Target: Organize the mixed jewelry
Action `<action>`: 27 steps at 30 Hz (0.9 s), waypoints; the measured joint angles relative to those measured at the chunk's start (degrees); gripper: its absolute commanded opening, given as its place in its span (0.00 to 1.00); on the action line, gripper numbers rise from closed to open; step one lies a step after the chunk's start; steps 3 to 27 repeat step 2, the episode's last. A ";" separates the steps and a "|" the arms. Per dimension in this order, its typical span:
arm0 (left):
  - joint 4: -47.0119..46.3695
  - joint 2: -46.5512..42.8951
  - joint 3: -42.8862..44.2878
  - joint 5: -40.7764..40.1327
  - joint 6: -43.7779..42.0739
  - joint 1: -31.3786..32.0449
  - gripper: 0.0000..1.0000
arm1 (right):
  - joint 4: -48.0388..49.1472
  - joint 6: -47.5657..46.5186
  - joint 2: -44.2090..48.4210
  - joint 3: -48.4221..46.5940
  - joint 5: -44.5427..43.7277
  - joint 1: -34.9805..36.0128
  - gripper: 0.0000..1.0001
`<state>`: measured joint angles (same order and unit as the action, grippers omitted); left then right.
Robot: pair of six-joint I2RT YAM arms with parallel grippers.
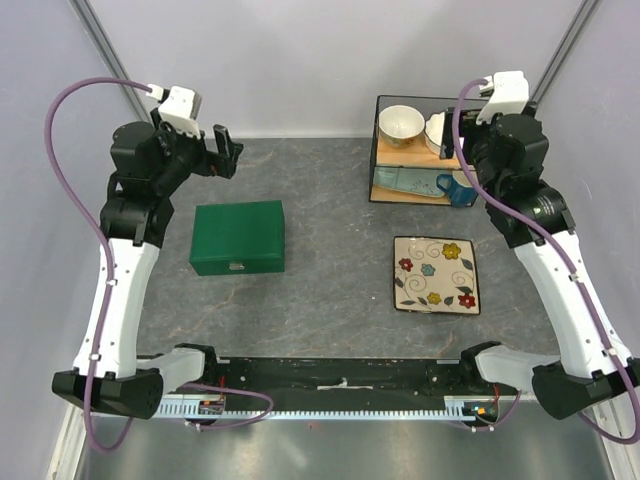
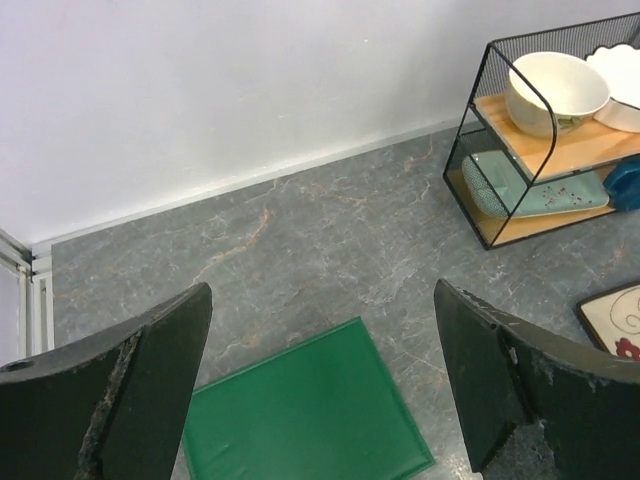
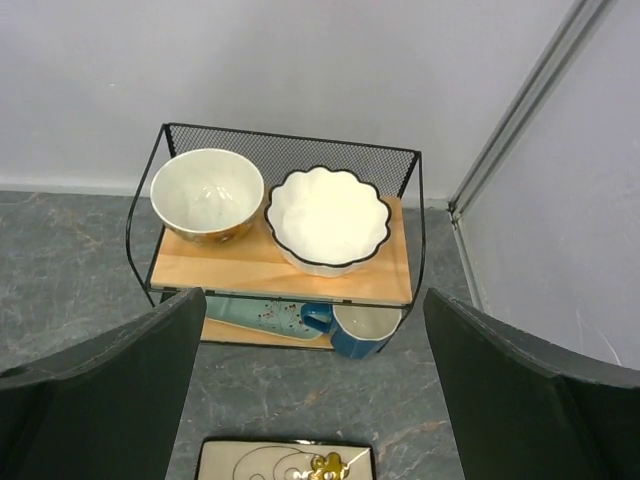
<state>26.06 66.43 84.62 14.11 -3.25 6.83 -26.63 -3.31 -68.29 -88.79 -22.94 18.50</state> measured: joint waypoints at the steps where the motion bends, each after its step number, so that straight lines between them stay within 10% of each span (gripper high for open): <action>1: 0.09 0.09 0.00 0.00 0.02 0.00 0.99 | 0.00 -0.02 -0.15 -0.02 -0.22 0.00 0.98; 27: 0.11 0.24 0.02 -0.02 0.02 0.00 0.99 | 0.00 -0.02 -0.28 -0.04 -0.39 0.00 0.98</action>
